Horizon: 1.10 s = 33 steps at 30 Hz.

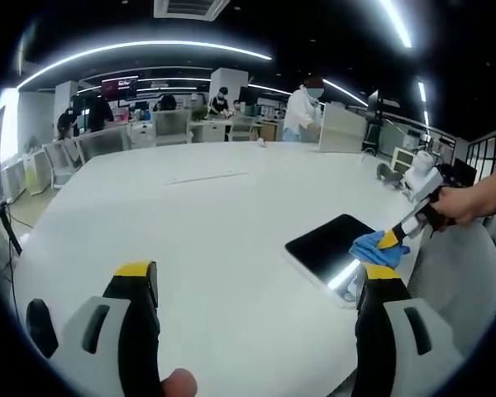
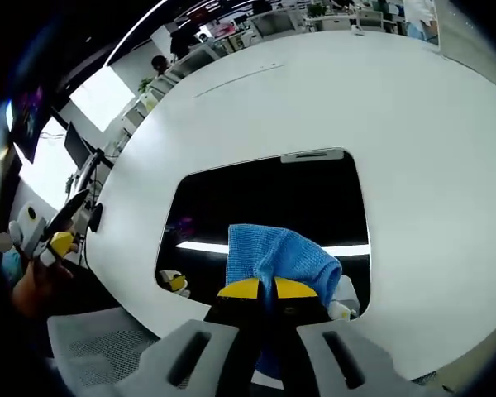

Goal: Wipe the mirror surface with the cleaning cloth until all visible marks leave the cleaned area.

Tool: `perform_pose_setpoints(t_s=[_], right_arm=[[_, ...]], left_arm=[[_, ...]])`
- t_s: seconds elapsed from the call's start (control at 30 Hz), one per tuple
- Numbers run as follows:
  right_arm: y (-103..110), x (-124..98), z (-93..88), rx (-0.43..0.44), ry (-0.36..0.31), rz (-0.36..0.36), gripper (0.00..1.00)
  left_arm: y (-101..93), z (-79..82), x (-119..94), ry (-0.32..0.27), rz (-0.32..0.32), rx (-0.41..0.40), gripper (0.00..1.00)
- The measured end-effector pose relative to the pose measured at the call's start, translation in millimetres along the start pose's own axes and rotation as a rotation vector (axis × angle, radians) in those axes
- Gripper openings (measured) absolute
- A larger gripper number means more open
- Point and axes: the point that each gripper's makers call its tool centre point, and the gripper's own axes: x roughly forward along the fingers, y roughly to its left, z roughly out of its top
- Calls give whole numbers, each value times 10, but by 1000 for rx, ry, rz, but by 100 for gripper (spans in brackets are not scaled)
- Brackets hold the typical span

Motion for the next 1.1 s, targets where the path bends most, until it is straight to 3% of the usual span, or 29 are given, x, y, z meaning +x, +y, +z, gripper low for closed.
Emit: perform_pose_setpoints(t_s=[1.1], right_arm=[[539,207,-29,-82,36,26,0]], left_arm=[[54,1,10,-26,-12,-24,99]])
